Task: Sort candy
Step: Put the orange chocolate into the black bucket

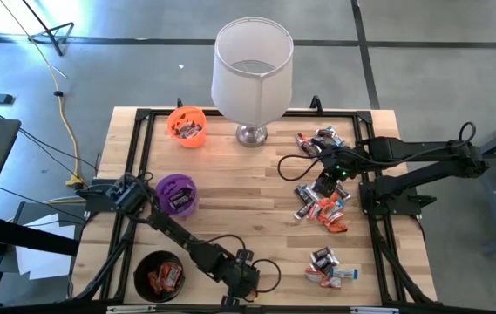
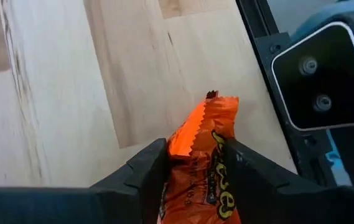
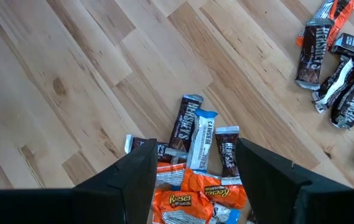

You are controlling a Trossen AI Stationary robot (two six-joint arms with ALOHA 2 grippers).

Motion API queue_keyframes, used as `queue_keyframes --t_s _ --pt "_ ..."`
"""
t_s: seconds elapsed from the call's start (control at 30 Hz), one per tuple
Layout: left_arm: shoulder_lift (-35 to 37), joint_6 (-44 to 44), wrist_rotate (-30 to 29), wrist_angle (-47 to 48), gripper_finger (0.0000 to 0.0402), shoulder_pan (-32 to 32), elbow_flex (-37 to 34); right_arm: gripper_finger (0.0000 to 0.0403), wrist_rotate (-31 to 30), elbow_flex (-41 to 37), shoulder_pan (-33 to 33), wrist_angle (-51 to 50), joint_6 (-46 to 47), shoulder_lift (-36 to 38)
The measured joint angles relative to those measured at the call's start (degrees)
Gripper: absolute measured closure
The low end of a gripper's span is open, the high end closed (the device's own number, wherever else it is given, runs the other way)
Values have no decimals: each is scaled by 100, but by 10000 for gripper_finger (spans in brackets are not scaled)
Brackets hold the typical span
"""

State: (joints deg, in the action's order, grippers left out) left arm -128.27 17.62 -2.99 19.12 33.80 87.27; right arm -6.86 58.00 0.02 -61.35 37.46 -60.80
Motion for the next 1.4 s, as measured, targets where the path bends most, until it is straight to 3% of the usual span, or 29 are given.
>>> queue_keyframes --t_s 0.3,0.47,0.8,1.07,1.4 --pt "319 -292 -142 421 345 -194 -35 192 1 0 1 0 -1 0" --pt "504 -322 -374 1100 392 -317 -40 192 1 0 0 -1 -1 0" --pt "1343 177 -775 2585 391 -397 -45 192 0 0 0 0 -1 0" --pt "2589 1776 -948 3790 391 137 -43 192 -1 0 1 -1 0 0" --pt "3799 4882 -1137 4754 385 1590 -34 192 -1 0 -1 1 -1 0"
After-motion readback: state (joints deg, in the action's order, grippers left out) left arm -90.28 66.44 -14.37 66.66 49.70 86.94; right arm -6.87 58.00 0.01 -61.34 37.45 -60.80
